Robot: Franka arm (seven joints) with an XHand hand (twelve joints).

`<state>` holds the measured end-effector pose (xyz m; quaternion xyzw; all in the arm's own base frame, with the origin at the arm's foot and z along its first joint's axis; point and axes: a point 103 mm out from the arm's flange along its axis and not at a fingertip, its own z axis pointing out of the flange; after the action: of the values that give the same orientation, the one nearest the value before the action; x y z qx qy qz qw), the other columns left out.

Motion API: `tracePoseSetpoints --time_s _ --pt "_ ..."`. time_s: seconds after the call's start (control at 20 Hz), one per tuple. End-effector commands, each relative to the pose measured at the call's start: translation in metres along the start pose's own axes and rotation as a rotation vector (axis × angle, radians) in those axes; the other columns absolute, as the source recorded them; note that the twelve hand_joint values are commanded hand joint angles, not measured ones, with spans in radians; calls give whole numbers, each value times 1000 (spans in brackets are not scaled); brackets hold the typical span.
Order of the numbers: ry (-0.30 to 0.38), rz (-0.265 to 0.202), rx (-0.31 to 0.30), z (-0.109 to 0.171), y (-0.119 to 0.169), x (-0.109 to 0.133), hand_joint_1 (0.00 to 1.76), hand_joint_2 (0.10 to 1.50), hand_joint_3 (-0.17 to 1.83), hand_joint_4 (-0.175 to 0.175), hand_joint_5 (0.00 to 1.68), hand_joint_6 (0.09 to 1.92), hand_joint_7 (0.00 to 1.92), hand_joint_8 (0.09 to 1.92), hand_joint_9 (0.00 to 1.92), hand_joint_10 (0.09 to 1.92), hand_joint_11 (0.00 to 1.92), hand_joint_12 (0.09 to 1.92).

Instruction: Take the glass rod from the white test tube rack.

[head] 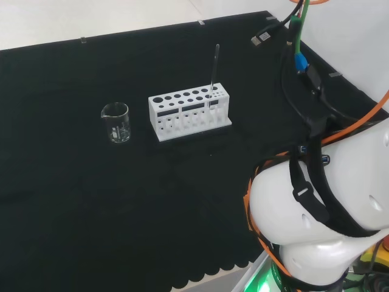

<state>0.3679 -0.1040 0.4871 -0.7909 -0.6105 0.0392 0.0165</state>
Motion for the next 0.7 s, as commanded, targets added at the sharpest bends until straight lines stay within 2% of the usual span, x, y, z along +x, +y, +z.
tracePoseSetpoints --time_s 0.05,0.7 --pt "2 -10 12 8 17 -4 616 791 527 -66 319 87 161 829 171 962 0 1414" --pt "19 -71 38 33 67 8 612 792 535 -68 334 87 208 841 233 955 39 1515"
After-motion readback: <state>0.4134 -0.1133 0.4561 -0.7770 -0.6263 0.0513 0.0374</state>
